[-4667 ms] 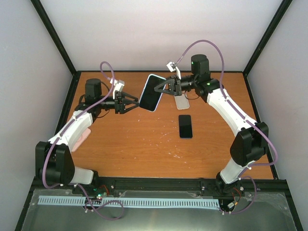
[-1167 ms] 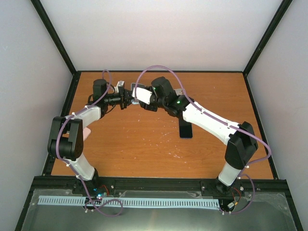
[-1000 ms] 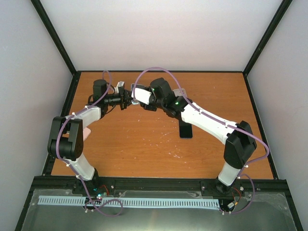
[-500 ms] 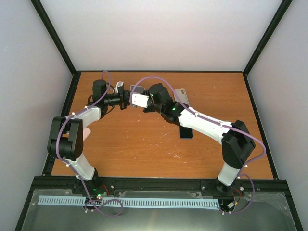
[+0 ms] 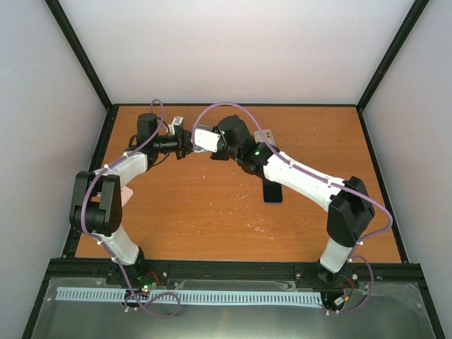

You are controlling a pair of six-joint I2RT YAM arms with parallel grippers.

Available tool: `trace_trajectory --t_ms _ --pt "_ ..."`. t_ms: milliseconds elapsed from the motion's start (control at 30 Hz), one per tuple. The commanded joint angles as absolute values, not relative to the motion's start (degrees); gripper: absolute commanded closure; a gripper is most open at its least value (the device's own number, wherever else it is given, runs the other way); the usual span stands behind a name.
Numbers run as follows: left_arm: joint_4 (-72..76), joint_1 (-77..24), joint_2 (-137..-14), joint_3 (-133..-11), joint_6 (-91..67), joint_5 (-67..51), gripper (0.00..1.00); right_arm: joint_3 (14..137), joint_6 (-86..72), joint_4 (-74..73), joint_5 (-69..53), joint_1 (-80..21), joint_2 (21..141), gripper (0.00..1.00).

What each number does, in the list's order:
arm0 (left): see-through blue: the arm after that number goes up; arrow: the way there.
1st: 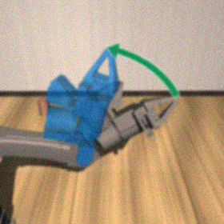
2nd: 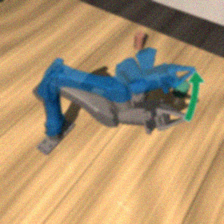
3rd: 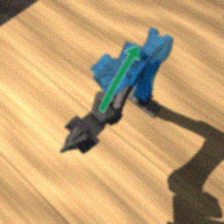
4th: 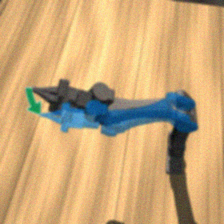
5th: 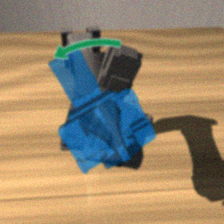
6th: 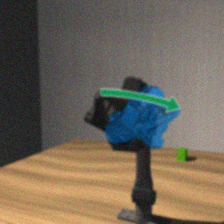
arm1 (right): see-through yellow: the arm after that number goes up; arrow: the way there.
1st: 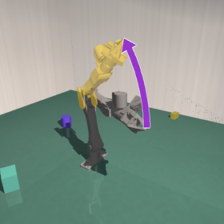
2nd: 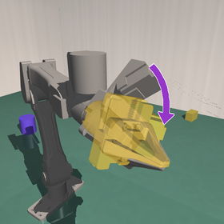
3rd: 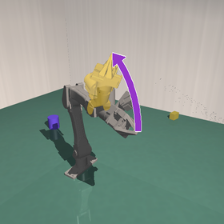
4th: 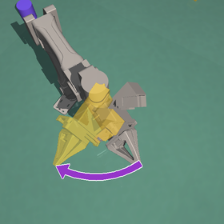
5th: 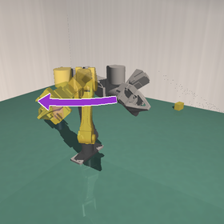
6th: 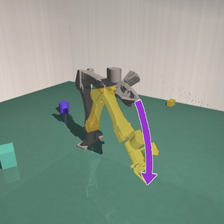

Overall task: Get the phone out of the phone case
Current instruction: Remove the phone case from the phone.

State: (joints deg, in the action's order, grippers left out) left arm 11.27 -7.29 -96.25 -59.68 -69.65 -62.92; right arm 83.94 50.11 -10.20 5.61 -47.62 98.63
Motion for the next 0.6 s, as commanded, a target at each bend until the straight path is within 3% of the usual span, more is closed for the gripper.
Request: trace_trajectory --t_ms 0,300,567 --pt "2.84 -6.15 -96.93 -61.82 -58.08 -50.87 0.99 88.58 43.93 -8.39 5.23 -47.99 92.57 0.97" --pt "-2.00 -6.20 -101.17 -65.16 -50.20 -46.51 0.99 88.82 42.93 -10.70 5.60 -47.61 88.47 0.97" --pt "-4.95 -9.83 -108.97 -73.11 -44.54 -45.14 0.99 86.58 41.65 -12.52 5.30 -41.43 86.84 0.97"
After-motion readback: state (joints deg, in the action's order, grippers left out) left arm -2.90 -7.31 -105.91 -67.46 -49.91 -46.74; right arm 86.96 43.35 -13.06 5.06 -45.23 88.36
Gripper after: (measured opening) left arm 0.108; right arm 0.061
